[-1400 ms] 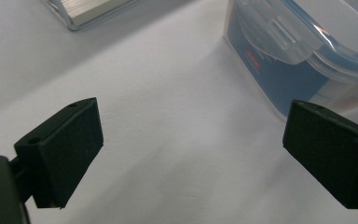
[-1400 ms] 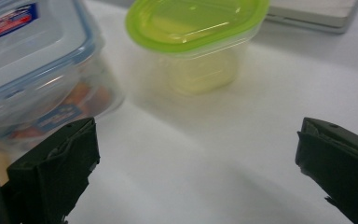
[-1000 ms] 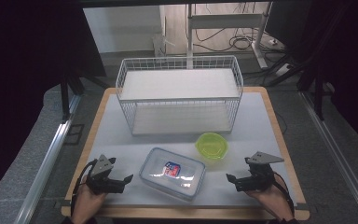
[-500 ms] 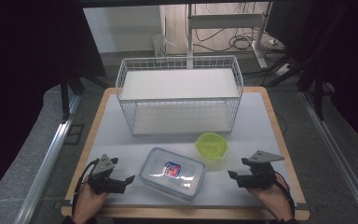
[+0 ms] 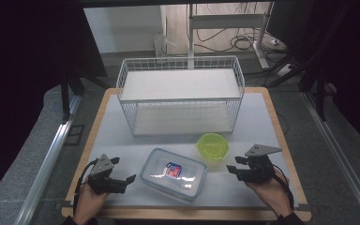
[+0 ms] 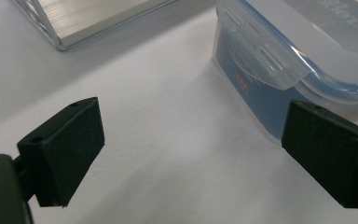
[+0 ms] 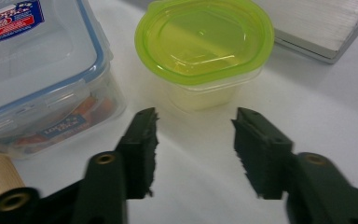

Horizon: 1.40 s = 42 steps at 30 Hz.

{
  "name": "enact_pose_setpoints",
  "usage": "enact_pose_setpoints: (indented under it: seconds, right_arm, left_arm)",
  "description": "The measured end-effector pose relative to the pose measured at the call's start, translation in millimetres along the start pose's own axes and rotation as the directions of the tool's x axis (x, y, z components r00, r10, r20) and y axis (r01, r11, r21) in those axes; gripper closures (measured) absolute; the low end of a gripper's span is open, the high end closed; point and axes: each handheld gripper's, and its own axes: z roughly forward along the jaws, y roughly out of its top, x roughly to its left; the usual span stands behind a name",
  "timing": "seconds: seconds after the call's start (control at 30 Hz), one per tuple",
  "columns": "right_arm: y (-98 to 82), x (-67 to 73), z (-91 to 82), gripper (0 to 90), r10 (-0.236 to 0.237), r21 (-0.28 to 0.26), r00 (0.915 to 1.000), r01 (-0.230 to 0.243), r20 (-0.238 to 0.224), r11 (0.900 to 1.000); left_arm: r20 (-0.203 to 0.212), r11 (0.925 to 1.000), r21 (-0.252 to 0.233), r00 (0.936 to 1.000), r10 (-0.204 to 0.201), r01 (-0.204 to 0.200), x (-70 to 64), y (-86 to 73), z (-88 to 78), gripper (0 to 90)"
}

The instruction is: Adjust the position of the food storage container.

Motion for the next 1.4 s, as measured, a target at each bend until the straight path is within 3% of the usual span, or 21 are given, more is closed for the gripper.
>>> enact_pose_setpoints:
  seconds: [0.1, 0.2, 0.27, 0.47, 0.77, 1.0, 1.27, 1.4]
  right_arm:
    - [8.1, 1.7, 1.1, 69.5, -0.032, 0.007, 0.9992, 0.032, -0.025, 0.999]
    - [18.9, 4.8, 2.5, 84.4, -0.107, 0.014, 0.9942, 0.107, -0.012, 0.994]
    - [25.0, 6.4, 3.8, 88.9, -0.123, 0.011, 0.9923, 0.123, -0.016, 0.992]
    - [44.0, 12.3, 20.1, 89.6, -0.156, 0.01, 0.9871, 0.156, -0.038, 0.988]
    - [76.2, 11.4, 56.5, 89.6, -0.129, -0.001, 0.9879, 0.13, -0.086, 0.992]
    - [98.2, 16.3, 90.3, 89.6, -0.164, 0.025, 0.9821, 0.167, -0.092, 0.986]
    - [111.3, 23.4, 118.8, 89.6, -0.215, 0.067, 0.9737, 0.22, -0.077, 0.973]
    - [110.0, 21.6, 126.4, 89.6, -0.217, 0.096, 0.9725, 0.225, -0.084, 0.97]
  left_arm:
    - [-0.001, 1.0, 0.002, 1.0, 0.001, -0.001, -0.1, 0.1, 0.5, 5.8]
    - [-0.001, 1.0, 0.007, 1.0, 0.006, -0.006, -1.0, 0.3, 1.0, 5.8]
    - [-0.004, 0.9999, 0.011, 1.0, 0.009, -0.009, -1.5, 0.4, 1.2, 5.8]
    - [-0.013, 0.9996, 0.021, 0.9998, 0.018, -0.018, -2.5, 0.5, 2.0, 6.0]
    - [-0.029, 0.9987, 0.041, 0.9991, 0.03, -0.029, -3.1, 0.5, 2.3, 6.4]
    - [-0.029, 0.9984, 0.048, 0.999, 0.033, -0.031, -3.1, 0.2, 2.6, 6.5]
    - [-0.027, 0.9977, 0.059, 0.999, 0.036, -0.035, -3.5, -0.3, 3.8, 6.6]
    - [-0.027, 0.9972, 0.064, 0.9988, 0.04, -0.038, -3.7, -0.5, 4.4, 6.5]
